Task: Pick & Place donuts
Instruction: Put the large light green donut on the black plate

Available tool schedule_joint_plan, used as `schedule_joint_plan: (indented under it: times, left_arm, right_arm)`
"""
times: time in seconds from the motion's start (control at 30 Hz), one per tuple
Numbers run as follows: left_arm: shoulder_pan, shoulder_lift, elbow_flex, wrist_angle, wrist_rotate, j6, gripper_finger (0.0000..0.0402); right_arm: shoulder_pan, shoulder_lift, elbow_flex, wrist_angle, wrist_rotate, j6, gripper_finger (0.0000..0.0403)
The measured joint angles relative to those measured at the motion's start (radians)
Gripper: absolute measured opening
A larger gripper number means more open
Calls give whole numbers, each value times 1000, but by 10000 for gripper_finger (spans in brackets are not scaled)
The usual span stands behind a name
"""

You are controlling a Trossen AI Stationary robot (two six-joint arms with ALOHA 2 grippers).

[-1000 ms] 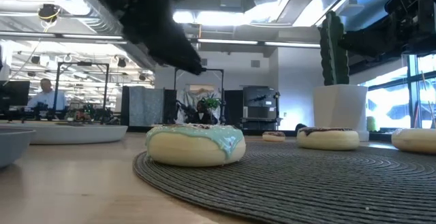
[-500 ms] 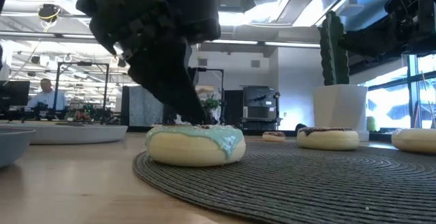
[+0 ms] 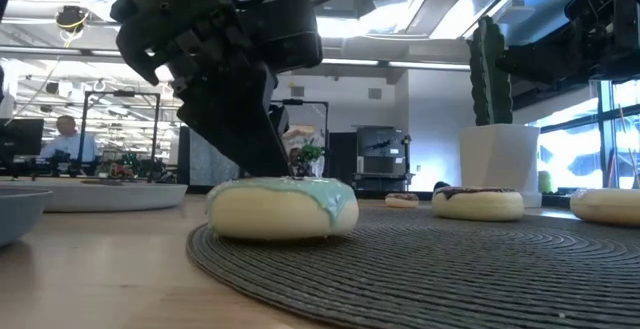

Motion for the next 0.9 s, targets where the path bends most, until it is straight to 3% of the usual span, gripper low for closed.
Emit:
schedule_joint_plan:
  times: [0.4,0.6,0.77,0.9]
  left_arm:
    - [0,-5,0,-12,2,17,21]
    - [0,-114,-2,-47,0,14,12]
    - [-54,-264,-8,-194,-22,-152,14]
    - [-177,-358,-31,-390,-159,-410,10]
  right_arm:
    - [0,0,0,0,0,0,131]
    - [0,0,0,0,0,-2,131]
    - [0,0,0,0,0,-2,131]
    - [0,0,0,0,0,-3,131]
